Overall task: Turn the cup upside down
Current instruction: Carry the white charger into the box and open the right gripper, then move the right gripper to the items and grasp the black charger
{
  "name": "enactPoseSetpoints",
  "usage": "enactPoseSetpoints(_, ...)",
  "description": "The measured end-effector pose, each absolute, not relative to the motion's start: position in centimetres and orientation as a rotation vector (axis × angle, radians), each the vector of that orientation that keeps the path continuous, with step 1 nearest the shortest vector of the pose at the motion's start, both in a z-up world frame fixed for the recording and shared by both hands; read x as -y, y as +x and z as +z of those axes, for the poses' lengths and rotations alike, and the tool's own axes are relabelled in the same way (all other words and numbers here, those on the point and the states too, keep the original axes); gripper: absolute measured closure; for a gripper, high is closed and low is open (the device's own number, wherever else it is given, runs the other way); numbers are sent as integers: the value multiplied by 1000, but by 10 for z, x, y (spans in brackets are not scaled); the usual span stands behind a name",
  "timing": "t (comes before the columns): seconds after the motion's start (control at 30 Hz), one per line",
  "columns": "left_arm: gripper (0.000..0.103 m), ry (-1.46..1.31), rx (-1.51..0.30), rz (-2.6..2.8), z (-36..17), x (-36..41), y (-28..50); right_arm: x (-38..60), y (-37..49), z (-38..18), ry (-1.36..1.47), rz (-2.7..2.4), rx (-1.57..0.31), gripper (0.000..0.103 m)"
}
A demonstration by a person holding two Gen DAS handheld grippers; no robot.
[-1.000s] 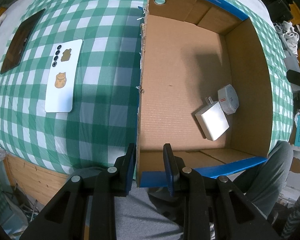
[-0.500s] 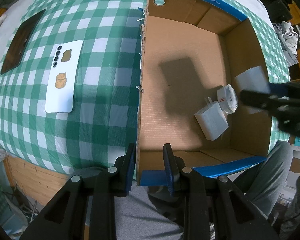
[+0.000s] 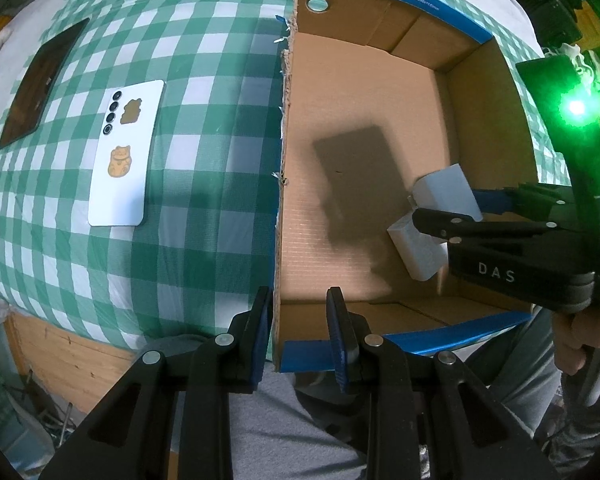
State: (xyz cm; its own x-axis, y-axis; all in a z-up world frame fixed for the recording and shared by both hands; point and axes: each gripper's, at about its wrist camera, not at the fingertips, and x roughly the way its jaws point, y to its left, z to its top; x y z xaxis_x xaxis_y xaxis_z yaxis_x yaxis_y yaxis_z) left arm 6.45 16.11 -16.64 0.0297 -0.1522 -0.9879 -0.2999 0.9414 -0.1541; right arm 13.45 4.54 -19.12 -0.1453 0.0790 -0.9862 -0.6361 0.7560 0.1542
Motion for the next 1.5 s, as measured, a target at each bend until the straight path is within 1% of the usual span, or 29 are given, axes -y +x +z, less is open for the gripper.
enactPoseSetpoints(0.23, 77, -359, -1549, 116, -167, -162, 63, -49, 133, -184, -467, 683, -1580, 53)
enactPoseSetpoints(0.43, 77, -358, -1549, 117, -168, -161, 63, -49, 133, -156, -464, 712, -1523, 42)
enactPoseSetpoints(0.5, 77, -361, -1549, 117, -168, -161, 63, -44, 134, -143, -461, 736, -1497, 36)
enactPoseSetpoints(0.57, 77, -363, -1549, 117, -169, -160, 64, -42, 135, -132, -461, 751, -1472, 34)
enactPoseSetpoints(0.7, 77, -356, -1550, 119, -168, -159, 63, -24, 136, -112, -450, 757, -1453, 33)
enactPoseSetpoints(0.83, 77, -350, -1552, 120, -168, -158, 64, -28, 135, -103, -441, 766, -1449, 33)
enactPoseSetpoints(1.07, 77, -354, -1550, 119, -167, -159, 63, 2, 148, -89, -407, 769, -1443, 33)
enactPoseSetpoints(1.33, 77, -352, -1550, 123, -167, -159, 62, 49, 168, -101, -438, 765, -1441, 33)
enactPoseSetpoints(1.5, 76, -351, -1549, 125, -167, -159, 62, 68, 178, -127, -518, 759, -1449, 33)
